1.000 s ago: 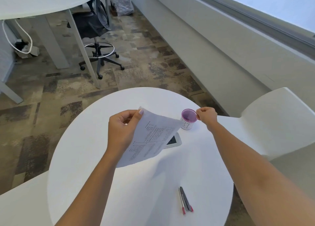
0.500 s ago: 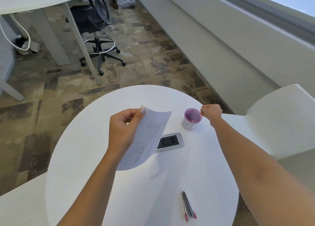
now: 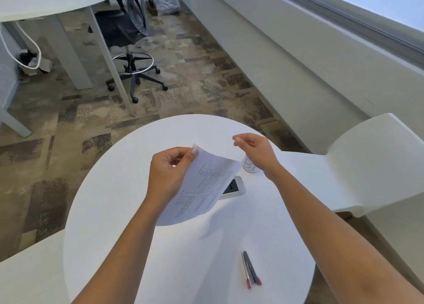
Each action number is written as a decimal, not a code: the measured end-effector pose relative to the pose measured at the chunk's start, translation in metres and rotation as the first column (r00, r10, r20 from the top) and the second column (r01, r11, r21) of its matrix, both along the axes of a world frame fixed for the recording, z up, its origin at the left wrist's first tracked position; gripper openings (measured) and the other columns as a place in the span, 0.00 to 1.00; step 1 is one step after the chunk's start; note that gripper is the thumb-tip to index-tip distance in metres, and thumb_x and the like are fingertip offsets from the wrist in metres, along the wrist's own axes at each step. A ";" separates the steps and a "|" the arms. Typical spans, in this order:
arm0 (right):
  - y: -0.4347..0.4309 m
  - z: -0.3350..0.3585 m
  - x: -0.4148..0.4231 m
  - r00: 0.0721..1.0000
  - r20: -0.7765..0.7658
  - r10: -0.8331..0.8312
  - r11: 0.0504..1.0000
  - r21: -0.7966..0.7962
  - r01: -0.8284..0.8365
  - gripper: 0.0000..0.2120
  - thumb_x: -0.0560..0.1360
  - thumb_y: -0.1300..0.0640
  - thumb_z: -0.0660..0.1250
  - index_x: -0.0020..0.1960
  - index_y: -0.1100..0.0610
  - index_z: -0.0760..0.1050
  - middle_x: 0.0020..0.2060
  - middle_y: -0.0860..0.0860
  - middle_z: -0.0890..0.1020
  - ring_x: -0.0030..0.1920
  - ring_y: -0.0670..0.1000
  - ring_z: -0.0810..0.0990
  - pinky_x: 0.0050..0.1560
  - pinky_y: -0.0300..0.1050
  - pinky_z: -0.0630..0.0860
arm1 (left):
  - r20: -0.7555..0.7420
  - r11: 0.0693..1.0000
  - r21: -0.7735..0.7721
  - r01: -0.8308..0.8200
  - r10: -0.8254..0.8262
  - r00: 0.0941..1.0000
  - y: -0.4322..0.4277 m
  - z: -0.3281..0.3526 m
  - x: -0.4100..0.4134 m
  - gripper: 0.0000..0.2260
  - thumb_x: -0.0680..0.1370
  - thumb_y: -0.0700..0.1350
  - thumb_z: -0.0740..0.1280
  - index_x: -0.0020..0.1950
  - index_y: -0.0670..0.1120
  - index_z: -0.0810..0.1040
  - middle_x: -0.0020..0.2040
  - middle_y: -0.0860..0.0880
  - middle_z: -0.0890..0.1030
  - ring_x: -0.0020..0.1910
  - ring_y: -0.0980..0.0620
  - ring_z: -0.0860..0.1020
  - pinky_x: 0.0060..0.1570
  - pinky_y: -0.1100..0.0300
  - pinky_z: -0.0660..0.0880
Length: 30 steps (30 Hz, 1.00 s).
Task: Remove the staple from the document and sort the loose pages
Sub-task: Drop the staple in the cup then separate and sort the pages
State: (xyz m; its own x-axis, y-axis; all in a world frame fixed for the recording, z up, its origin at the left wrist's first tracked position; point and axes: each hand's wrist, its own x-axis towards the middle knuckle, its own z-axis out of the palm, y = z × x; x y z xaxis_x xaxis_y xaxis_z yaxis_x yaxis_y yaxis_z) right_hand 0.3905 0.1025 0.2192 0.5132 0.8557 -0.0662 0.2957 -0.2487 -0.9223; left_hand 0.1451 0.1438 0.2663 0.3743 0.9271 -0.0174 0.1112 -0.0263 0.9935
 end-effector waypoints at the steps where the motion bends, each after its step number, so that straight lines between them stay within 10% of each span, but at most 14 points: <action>1: -0.006 0.007 -0.009 0.998 0.022 0.063 0.998 0.028 -0.064 0.10 0.76 0.48 0.68 0.53 0.51 0.83 0.48 0.41 0.85 0.49 0.37 0.82 0.55 0.31 0.74 | -0.005 1.000 -0.004 0.014 -0.014 1.000 -0.002 0.001 -0.002 0.10 0.75 0.57 0.70 0.41 0.53 0.85 0.37 0.52 0.85 0.35 0.52 0.78 0.39 0.55 0.73; 5: -0.032 0.022 -0.035 0.950 0.092 0.298 0.954 0.019 -0.301 0.14 0.73 0.44 0.69 0.59 0.42 0.78 0.51 0.36 0.83 0.55 0.34 0.78 0.50 0.19 0.68 | -0.008 0.998 -0.007 0.056 -0.056 0.998 -0.010 0.007 -0.008 0.08 0.76 0.54 0.71 0.41 0.52 0.85 0.37 0.52 0.86 0.36 0.53 0.78 0.40 0.55 0.73; 9: -0.053 0.014 -0.051 0.897 0.224 0.381 0.925 -0.096 -0.368 0.13 0.72 0.47 0.73 0.55 0.36 0.78 0.49 0.27 0.79 0.54 0.34 0.77 0.52 0.29 0.73 | -0.006 0.992 0.006 0.123 -0.123 0.992 -0.019 0.014 -0.018 0.08 0.75 0.55 0.71 0.41 0.53 0.85 0.36 0.53 0.85 0.35 0.54 0.78 0.39 0.57 0.73; 13: -0.069 0.000 -0.066 0.919 0.244 0.309 0.951 -0.108 -0.291 0.09 0.75 0.51 0.68 0.51 0.55 0.81 0.47 0.53 0.84 0.48 0.57 0.79 0.53 0.55 0.77 | -0.066 0.983 0.107 0.146 -0.140 0.988 -0.030 0.016 -0.027 0.07 0.77 0.53 0.70 0.41 0.53 0.85 0.38 0.57 0.85 0.37 0.57 0.79 0.40 0.60 0.73; 19: -0.091 -0.001 -0.083 0.981 0.139 0.136 0.990 -0.058 -0.129 0.07 0.76 0.60 0.66 0.46 0.54 0.83 0.41 0.53 0.85 0.38 0.52 0.79 0.42 0.43 0.72 | -0.301 0.889 0.458 -0.008 0.164 0.939 -0.039 -0.003 -0.058 0.24 0.75 0.57 0.71 0.68 0.54 0.72 0.68 0.53 0.72 0.68 0.51 0.64 0.66 0.55 0.59; 25: -0.109 -0.002 -0.107 0.980 -0.199 0.024 1.000 0.002 -0.024 0.08 0.77 0.61 0.67 0.52 0.56 0.83 0.45 0.46 0.87 0.42 0.47 0.85 0.42 0.39 0.81 | -0.116 0.914 -0.092 -0.395 0.384 0.916 -0.057 -0.041 -0.088 0.52 0.61 0.61 0.76 0.77 0.54 0.50 0.75 0.49 0.60 0.73 0.46 0.57 0.70 0.43 0.62; 30: -0.119 -0.012 -0.132 0.931 -0.363 -0.044 0.998 0.027 0.058 0.09 0.78 0.62 0.66 0.56 0.60 0.81 0.53 0.58 0.84 0.50 0.58 0.84 0.52 0.55 0.82 | 0.032 0.964 -0.228 -0.139 0.150 0.988 -0.063 -0.072 -0.102 0.23 0.68 0.52 0.76 0.61 0.49 0.75 0.54 0.53 0.84 0.52 0.52 0.82 0.43 0.60 0.77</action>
